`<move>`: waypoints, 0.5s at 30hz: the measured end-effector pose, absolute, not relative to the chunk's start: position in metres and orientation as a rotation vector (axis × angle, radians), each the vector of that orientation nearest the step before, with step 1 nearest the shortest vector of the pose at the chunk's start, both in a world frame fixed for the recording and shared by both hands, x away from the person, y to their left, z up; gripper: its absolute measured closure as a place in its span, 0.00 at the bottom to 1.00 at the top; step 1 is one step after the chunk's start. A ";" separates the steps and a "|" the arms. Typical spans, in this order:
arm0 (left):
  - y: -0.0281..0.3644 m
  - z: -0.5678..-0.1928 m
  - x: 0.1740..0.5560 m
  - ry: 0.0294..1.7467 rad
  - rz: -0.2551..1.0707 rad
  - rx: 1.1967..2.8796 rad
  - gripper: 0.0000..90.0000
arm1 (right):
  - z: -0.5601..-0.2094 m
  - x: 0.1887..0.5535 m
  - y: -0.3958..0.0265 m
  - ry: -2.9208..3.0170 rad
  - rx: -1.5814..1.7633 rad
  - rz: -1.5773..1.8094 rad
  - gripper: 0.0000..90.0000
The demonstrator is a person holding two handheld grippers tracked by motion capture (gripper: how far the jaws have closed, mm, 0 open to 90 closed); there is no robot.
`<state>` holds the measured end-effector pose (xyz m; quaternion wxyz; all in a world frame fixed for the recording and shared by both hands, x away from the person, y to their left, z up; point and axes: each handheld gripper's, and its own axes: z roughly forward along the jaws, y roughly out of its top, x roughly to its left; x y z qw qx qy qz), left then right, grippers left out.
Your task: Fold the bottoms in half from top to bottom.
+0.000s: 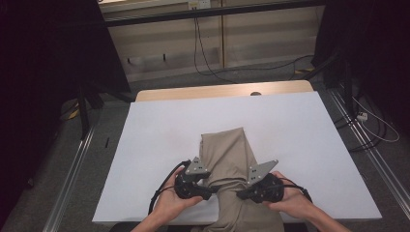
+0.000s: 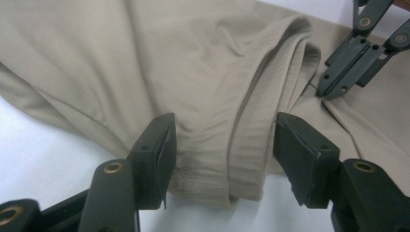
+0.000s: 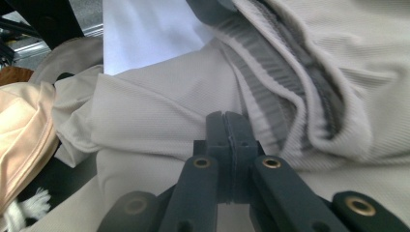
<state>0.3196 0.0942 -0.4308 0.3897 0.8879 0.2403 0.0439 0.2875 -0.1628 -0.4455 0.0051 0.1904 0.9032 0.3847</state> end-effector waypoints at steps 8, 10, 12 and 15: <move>0.089 -0.431 0.321 0.612 0.114 2.259 0.46 | -0.431 0.283 -0.205 2.773 0.679 1.275 1.00; 0.086 -0.431 0.321 0.606 0.116 2.264 0.46 | -0.429 0.282 -0.214 2.765 0.697 1.262 1.00; 0.083 -0.432 0.321 0.600 0.112 2.267 0.46 | -0.431 0.280 -0.225 2.760 0.724 1.237 1.00; 0.079 -0.433 0.321 0.599 0.113 2.277 0.46 | -0.436 0.279 -0.241 2.747 0.782 1.195 1.00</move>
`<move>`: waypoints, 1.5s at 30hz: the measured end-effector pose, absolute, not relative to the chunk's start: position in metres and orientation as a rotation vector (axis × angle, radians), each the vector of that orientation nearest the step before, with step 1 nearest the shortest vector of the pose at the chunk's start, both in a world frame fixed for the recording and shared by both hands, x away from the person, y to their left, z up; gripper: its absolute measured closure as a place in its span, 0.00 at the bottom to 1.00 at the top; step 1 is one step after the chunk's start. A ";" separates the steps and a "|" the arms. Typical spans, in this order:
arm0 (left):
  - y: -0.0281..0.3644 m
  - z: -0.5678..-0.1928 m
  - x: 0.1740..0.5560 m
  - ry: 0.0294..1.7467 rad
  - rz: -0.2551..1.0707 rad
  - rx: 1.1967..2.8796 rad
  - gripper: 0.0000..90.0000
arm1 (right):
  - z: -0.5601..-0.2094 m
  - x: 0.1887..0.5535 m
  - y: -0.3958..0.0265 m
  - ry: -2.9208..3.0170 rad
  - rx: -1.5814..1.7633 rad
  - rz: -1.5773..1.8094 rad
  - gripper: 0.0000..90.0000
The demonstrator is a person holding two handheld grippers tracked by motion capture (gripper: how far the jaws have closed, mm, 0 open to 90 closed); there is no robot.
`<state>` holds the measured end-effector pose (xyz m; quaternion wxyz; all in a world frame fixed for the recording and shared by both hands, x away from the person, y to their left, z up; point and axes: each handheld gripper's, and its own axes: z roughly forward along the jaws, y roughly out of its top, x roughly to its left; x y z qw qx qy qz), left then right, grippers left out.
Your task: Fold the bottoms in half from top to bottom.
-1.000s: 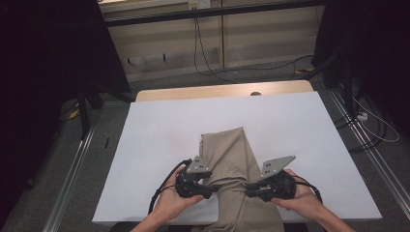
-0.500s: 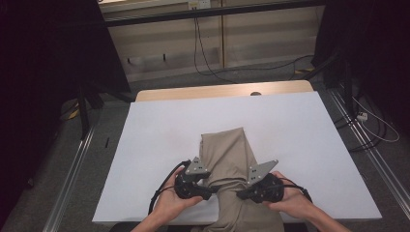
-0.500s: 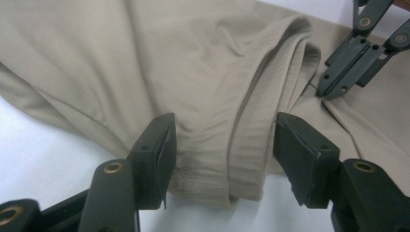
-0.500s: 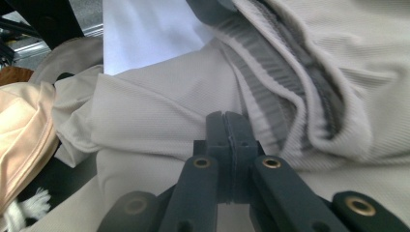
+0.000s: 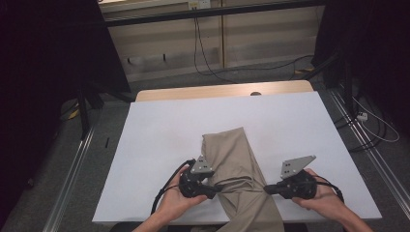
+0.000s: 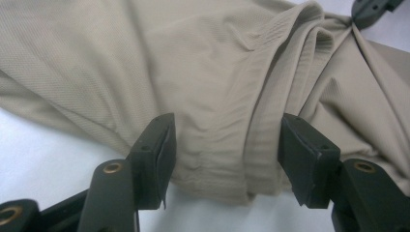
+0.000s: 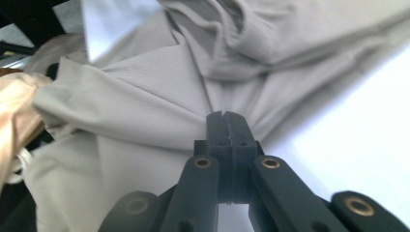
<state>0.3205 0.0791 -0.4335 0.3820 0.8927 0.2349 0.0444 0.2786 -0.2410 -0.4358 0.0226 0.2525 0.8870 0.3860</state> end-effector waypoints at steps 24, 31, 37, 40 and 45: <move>0.086 -0.429 0.317 0.612 0.108 2.249 0.49 | -0.437 0.274 -0.138 2.838 0.673 1.137 0.73; 0.086 -0.429 0.318 0.616 0.111 2.245 0.49 | -0.437 0.257 -0.126 2.839 0.636 1.125 1.00; 0.085 -0.429 0.318 0.615 0.108 2.243 0.49 | -0.440 0.252 -0.109 2.893 0.678 1.220 0.99; 0.088 -0.426 0.320 0.620 0.120 2.231 0.46 | -0.438 0.258 -0.110 2.872 0.710 1.258 0.88; 0.095 -0.423 0.326 0.641 0.133 2.189 0.34 | -0.435 0.268 -0.126 2.816 0.770 1.290 0.70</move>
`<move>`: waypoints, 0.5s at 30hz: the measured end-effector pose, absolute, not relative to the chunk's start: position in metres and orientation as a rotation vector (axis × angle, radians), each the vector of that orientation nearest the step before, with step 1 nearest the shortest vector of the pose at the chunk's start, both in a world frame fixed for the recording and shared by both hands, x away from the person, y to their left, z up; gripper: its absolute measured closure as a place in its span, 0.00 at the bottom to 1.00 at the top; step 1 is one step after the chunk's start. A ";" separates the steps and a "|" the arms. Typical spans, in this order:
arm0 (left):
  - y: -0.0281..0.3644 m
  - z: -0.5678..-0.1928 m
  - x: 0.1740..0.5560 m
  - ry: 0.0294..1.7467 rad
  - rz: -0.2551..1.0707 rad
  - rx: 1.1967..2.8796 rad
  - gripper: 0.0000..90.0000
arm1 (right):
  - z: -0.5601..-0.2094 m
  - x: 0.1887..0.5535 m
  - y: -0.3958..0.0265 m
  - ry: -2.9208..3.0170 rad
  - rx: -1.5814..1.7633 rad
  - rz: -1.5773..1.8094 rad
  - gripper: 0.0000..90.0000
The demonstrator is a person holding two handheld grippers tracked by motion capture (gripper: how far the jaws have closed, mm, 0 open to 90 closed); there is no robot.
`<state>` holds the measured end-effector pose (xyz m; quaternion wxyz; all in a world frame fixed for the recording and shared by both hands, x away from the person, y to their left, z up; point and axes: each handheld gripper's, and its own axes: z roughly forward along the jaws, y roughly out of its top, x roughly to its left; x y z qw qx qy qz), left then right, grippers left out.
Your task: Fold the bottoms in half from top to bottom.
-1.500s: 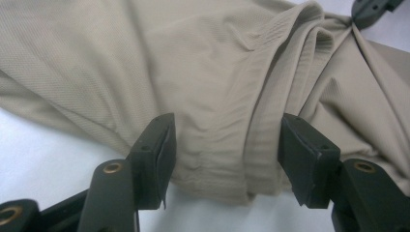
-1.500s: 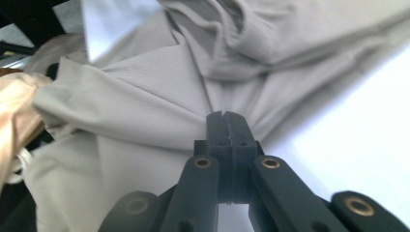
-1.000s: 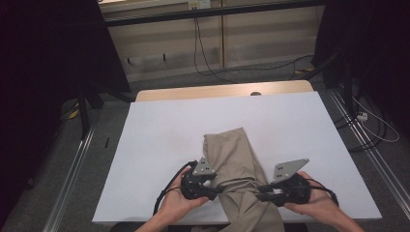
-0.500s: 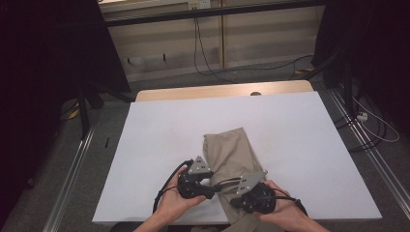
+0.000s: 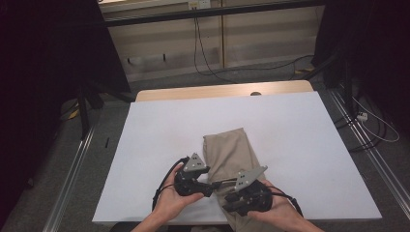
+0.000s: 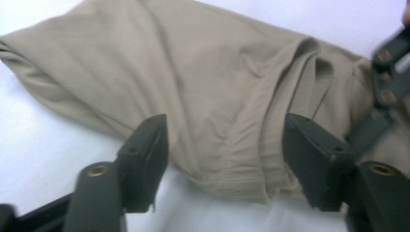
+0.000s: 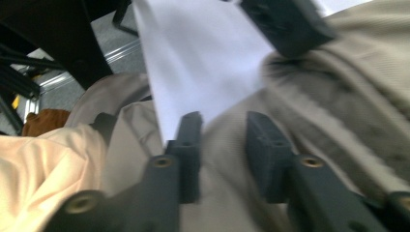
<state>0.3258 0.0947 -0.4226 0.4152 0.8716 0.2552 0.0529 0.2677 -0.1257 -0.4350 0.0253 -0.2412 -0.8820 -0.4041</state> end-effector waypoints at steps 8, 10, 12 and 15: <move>0.100 -0.413 0.341 0.721 0.181 2.154 0.27 | -0.411 0.290 -0.166 -2.719 -0.912 -1.433 0.48; 0.101 -0.411 0.350 0.732 0.206 2.148 0.27 | -0.406 0.300 -0.179 -2.733 -0.968 -1.465 0.49; 0.100 -0.411 0.361 0.741 0.237 2.137 0.26 | -0.404 0.315 -0.191 -2.751 -1.028 -1.482 0.49; 0.098 -0.413 0.385 0.777 0.234 2.112 0.26 | -0.407 0.342 -0.205 -2.732 -1.124 -1.496 0.50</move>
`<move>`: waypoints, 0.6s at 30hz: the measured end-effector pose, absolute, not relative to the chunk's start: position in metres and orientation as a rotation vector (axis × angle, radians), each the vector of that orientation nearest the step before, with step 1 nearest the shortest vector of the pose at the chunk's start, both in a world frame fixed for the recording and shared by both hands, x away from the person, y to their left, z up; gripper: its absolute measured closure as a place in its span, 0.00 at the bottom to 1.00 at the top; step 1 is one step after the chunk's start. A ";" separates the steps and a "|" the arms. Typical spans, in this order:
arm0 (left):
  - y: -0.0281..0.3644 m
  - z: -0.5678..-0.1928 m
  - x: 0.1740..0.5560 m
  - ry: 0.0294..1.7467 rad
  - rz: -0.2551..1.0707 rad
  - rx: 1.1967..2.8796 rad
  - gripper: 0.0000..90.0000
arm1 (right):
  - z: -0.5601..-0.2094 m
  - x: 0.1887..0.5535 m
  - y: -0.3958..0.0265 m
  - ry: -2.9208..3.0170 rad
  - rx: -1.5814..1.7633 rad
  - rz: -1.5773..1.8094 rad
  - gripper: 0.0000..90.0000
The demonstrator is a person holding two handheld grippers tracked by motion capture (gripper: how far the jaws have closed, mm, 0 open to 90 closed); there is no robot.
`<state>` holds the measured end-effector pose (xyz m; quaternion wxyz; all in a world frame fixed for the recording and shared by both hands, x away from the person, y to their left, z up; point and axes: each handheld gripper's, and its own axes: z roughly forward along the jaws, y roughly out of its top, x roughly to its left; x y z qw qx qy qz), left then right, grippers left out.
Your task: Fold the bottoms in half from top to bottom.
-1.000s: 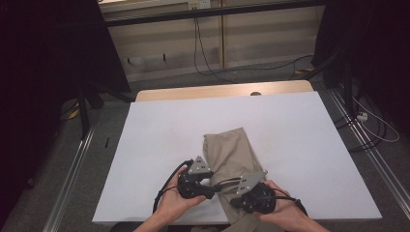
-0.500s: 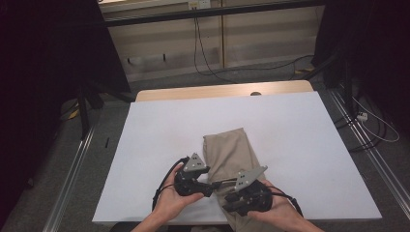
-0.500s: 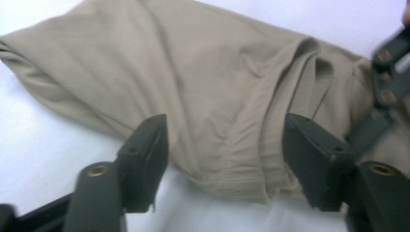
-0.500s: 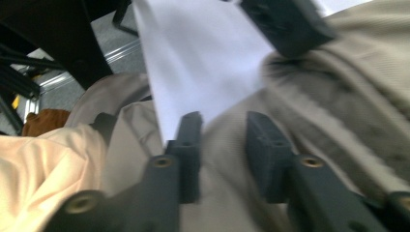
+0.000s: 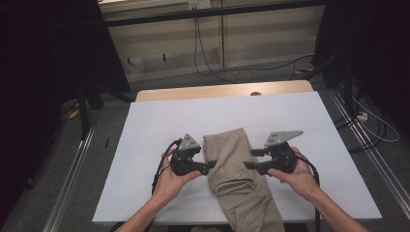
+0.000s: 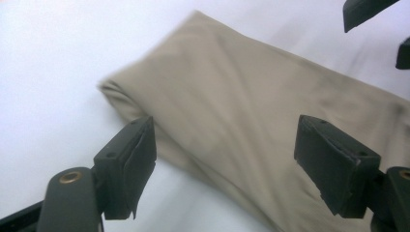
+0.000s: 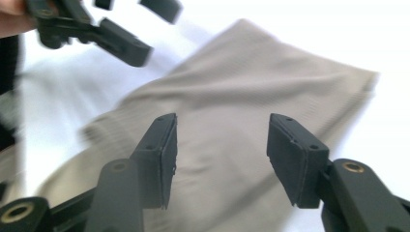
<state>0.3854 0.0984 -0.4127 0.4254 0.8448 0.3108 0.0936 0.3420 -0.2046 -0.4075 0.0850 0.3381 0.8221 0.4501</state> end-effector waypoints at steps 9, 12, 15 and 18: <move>0.082 -0.427 0.455 0.938 0.185 2.106 0.27 | -0.427 0.422 -0.211 2.371 1.225 1.240 0.56; 0.079 -0.433 0.463 0.963 0.180 2.127 0.36 | -0.434 0.437 -0.203 2.346 1.258 1.195 0.58; 0.078 -0.441 0.466 0.983 0.198 2.151 0.41 | -0.444 0.451 -0.197 2.351 1.280 1.148 0.58; 0.086 -0.444 0.472 1.032 0.181 2.126 0.41 | -0.452 0.465 -0.196 2.357 1.308 1.125 0.56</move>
